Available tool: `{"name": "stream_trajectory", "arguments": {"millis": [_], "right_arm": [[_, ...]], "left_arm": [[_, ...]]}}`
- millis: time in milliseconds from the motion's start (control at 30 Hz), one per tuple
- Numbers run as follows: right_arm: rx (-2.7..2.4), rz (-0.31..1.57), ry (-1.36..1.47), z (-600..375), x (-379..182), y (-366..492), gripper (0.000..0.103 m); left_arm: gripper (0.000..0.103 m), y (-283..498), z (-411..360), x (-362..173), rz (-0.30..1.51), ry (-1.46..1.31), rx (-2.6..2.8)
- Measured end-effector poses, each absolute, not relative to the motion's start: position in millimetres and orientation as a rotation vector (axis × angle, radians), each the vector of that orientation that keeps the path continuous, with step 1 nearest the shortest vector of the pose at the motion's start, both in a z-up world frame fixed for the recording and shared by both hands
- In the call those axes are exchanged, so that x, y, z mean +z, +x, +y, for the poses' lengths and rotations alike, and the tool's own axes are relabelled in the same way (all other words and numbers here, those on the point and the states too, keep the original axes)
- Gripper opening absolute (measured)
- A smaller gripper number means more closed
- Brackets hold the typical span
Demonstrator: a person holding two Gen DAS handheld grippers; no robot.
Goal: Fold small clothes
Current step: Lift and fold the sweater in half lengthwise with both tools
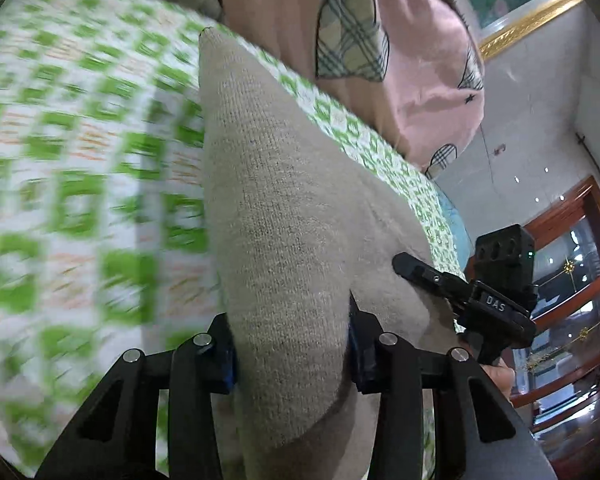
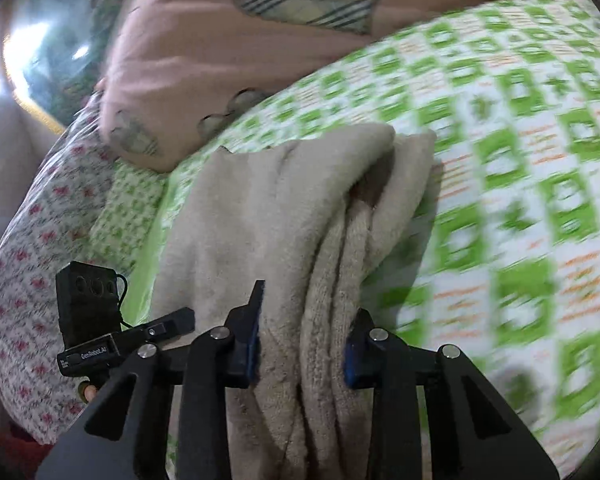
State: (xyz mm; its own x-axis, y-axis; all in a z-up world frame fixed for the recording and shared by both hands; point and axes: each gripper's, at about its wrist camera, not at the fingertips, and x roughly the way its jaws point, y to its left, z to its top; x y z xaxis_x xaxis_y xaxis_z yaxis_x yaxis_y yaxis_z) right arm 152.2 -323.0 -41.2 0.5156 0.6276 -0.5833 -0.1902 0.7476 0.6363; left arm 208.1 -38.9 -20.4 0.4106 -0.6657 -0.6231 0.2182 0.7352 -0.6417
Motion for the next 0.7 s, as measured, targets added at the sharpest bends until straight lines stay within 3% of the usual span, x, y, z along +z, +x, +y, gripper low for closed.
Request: {"name": "stream_trajectory", "arguments": {"millis": [233,433,700], "right_arm": [[0.694,0.902,0.508,-234,-41,131,0.032],[0.742,0.975,0.473,-182,-63,129,0.032],[0.668,1.053,0.495,-190,-81,127,0.051]], "left_arm": [[0.041,139,53,2,0.958,-0.502,-0.5],[0.042,108,102,-26,0.985,-0.551,-0.425],[0.059,99,109,-32,0.977,-0.535,-0.379]]}}
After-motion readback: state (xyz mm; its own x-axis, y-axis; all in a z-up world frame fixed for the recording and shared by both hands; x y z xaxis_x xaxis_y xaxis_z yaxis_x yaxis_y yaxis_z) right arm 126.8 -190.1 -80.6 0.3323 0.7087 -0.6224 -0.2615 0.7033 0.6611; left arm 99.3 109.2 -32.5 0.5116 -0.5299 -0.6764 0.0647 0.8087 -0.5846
